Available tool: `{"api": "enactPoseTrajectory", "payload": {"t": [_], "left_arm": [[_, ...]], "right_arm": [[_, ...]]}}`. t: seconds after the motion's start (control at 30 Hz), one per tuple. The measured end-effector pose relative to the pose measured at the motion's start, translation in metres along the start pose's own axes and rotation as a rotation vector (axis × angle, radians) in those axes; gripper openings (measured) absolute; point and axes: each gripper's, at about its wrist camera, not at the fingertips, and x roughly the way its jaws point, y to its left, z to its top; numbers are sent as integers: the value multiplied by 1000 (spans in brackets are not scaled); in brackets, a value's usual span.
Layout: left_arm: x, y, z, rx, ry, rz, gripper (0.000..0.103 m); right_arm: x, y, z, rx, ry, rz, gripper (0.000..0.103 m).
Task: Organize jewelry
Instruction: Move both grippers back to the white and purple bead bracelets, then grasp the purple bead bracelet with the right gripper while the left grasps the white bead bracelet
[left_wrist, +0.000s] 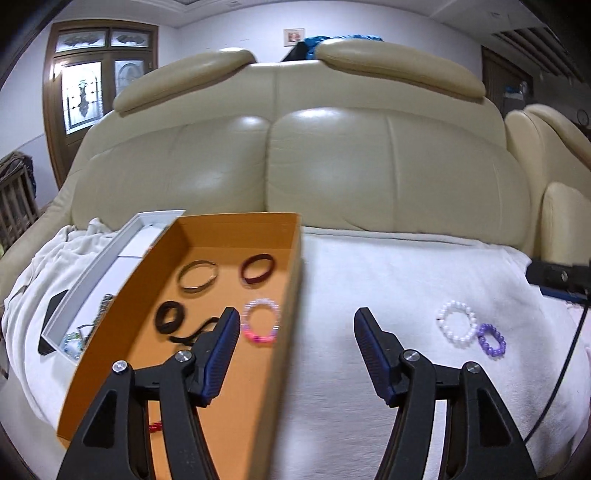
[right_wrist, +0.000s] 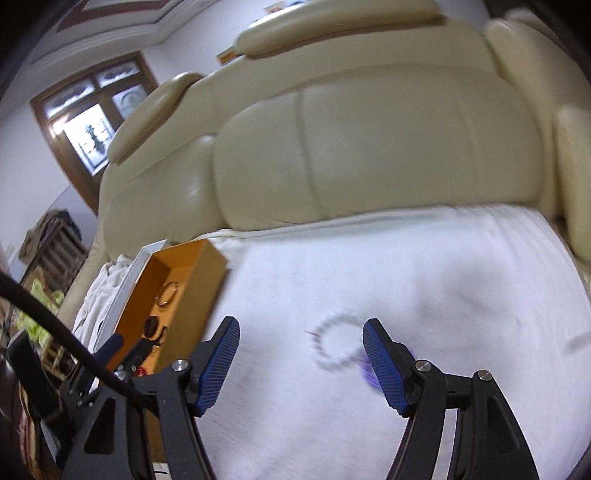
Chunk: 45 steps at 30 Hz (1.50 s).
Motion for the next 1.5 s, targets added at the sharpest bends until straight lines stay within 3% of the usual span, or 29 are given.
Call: {"api": "enactPoseTrajectory", "payload": {"t": [0.23, 0.6, 0.9, 1.13, 1.5], "left_arm": [[11, -33, 0, 39, 25, -11, 65], [29, -63, -1, 69, 61, -22, 65], [39, -75, -7, 92, 109, -36, 65], [63, -68, -16, 83, 251, -59, 65], [68, -49, -16, 71, 275, -41, 65]], "right_arm": [[-1, -52, -16, 86, -5, -27, 73], [10, -89, -24, 125, 68, -23, 73], [27, -93, -28, 151, 155, 13, 73], [44, -98, -33, 167, 188, -3, 73], [79, -70, -38, 39, 218, -68, 69]]}}
